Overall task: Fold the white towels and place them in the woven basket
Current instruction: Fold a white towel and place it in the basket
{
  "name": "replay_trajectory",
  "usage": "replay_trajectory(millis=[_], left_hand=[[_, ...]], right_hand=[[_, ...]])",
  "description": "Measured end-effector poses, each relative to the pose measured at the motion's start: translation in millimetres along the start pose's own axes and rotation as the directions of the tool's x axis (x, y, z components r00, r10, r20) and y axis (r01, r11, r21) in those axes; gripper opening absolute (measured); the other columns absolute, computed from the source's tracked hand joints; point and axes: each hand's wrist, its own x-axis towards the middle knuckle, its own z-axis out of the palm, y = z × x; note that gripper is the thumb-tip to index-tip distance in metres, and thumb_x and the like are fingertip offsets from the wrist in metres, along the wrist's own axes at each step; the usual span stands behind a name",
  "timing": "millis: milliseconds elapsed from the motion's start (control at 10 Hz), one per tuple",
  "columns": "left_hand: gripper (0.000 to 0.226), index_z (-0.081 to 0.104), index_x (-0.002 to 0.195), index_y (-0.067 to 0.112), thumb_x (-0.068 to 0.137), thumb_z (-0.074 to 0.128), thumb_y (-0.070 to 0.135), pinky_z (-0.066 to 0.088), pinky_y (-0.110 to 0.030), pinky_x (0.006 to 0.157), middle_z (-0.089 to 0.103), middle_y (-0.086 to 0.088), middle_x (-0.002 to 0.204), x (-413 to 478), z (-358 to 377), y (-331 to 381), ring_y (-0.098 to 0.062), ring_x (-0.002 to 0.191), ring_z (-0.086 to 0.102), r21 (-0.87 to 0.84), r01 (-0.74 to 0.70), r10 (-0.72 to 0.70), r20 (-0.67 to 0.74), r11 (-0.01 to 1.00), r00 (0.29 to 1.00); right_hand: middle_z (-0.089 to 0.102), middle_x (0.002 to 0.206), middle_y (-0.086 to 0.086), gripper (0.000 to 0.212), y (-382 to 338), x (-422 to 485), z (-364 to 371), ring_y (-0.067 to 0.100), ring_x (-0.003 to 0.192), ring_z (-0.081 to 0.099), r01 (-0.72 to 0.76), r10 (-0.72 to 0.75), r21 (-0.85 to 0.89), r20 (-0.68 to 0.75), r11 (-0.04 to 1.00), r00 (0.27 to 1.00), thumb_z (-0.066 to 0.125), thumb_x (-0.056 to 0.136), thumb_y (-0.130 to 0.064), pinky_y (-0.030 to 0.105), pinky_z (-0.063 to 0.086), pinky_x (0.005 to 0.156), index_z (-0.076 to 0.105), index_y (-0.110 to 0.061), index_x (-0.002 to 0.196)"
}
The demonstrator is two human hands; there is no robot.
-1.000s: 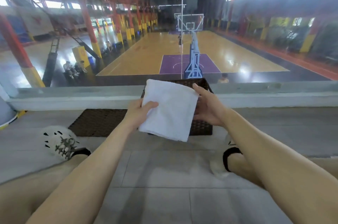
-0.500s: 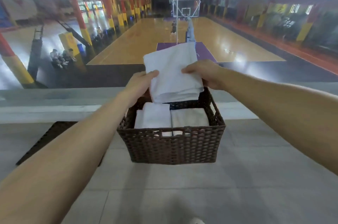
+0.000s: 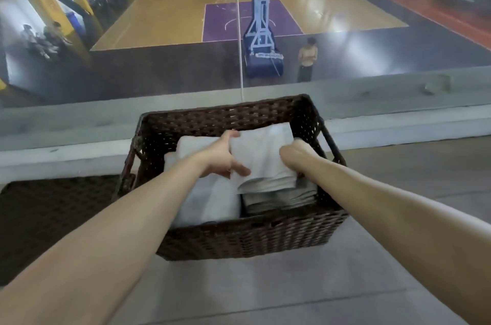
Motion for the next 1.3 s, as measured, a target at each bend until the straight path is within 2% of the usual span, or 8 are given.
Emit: replay_trajectory(millis=[200, 300, 400, 500, 600, 800, 1000, 1300], left_hand=[[0.122, 0.027, 0.167, 0.031, 0.070, 0.102, 0.026, 0.064, -0.046, 0.094, 0.058, -0.012, 0.139, 20.5, 18.3, 5.5, -0.032, 0.118, 0.068, 0.175, -0.045, 0.058, -0.071, 0.983, 0.996], [0.112, 0.034, 0.163, 0.031, 0.072, 0.088, 0.067, 0.044, -0.048, 0.115, 0.035, -0.015, 0.154, 20.4, 21.1, 6.5, -0.038, 0.142, 0.040, 0.760, -0.019, 0.217, -0.162, 0.650, 0.963], [0.091, 0.045, 0.155, 0.019, 0.084, 0.070, 0.069, 0.035, -0.046, 0.118, 0.038, -0.010, 0.159, 20.6, 20.1, -3.4, -0.032, 0.146, 0.036, 0.949, -0.104, 0.408, -0.028, 0.298, 0.912], [0.091, 0.026, 0.168, 0.012, 0.096, 0.057, 0.056, 0.021, -0.041, 0.131, 0.019, -0.007, 0.178, 19.5, 16.7, -9.3, -0.026, 0.163, 0.021, 0.938, -0.119, 0.269, 0.029, 0.326, 0.963], [0.092, 0.017, 0.171, 0.013, 0.097, 0.057, 0.051, 0.020, -0.042, 0.132, 0.008, -0.005, 0.181, 12.6, 17.4, -3.2, -0.026, 0.165, 0.015, 0.925, -0.112, 0.207, 0.038, 0.362, 0.978], [0.064, 0.048, 0.153, 0.019, 0.095, 0.065, 0.040, 0.053, -0.050, 0.106, 0.049, -0.006, 0.156, -26.1, 22.9, 34.9, -0.030, 0.138, 0.054, 0.906, -0.102, 0.274, -0.016, 0.411, 0.962], [0.061, 0.048, 0.156, 0.025, 0.101, 0.060, 0.047, 0.056, -0.047, 0.101, 0.050, 0.000, 0.157, -113.5, 74.4, 87.5, -0.028, 0.133, 0.059, 0.880, -0.263, 0.512, 0.027, 0.396, 0.859], [0.049, 0.059, 0.143, 0.026, 0.100, 0.062, 0.050, 0.059, -0.048, 0.089, 0.060, -0.003, 0.139, -206.1, 237.3, 139.3, -0.032, 0.113, 0.067, 0.855, -0.479, 0.703, 0.216, 0.199, 0.677]], right_hand=[[0.055, 0.144, 0.029, 0.041, 0.5, 12.1, -10.9, 0.044, 0.133, 0.054, -0.017, 0.013, -0.190, -0.022, 0.982, 1.000, 0.044, 0.106, -0.011, 0.042, 0.048, 0.100, 0.053, 0.007, 0.142], [0.037, 0.156, 0.027, 0.073, 10.8, 15.4, -6.8, 0.046, 0.138, 0.048, 0.126, -0.172, -0.461, -0.058, 0.878, 0.983, 0.062, 0.101, -0.025, 0.046, 0.049, 0.101, 0.024, -0.003, 0.160], [0.011, 0.175, 0.011, 0.099, 16.8, 18.7, -1.5, 0.037, 0.160, 0.018, 0.447, -0.481, -0.664, 0.148, 0.599, 0.864, 0.066, 0.094, -0.062, 0.058, 0.028, 0.125, 0.011, -0.026, 0.169], [-0.023, 0.176, -0.001, 0.106, 24.7, 35.9, 7.6, 0.024, 0.163, -0.017, 0.496, -0.255, -0.784, 0.427, 0.374, 0.868, 0.051, 0.096, -0.075, 0.056, 0.004, 0.132, -0.013, -0.033, 0.169], [-0.030, 0.173, -0.001, 0.117, 29.6, 41.6, 12.5, 0.023, 0.162, -0.022, 0.477, -0.151, -0.790, 0.456, 0.386, 0.877, 0.060, 0.093, -0.073, 0.057, 0.005, 0.131, -0.022, -0.032, 0.166], [0.039, 0.168, 0.005, 0.076, 20.9, -21.5, -29.0, 0.026, 0.152, 0.040, 0.510, -0.393, -0.650, 0.332, 0.564, 0.858, 0.062, 0.100, -0.055, 0.046, 0.040, 0.121, 0.037, -0.021, 0.164], [0.063, 0.144, -0.001, 0.048, 55.6, -150.4, -100.2, 0.019, 0.130, 0.058, 0.583, -0.630, -0.481, 0.078, 0.655, 0.773, 0.064, 0.101, -0.044, 0.039, 0.047, 0.110, 0.062, -0.022, 0.144], [0.064, 0.139, 0.001, 0.044, 265.2, -299.8, -206.6, 0.026, 0.127, 0.060, 0.195, -0.371, -0.605, -0.180, 0.772, 0.911, 0.061, 0.102, -0.052, 0.040, 0.047, 0.107, 0.065, -0.026, 0.138]])
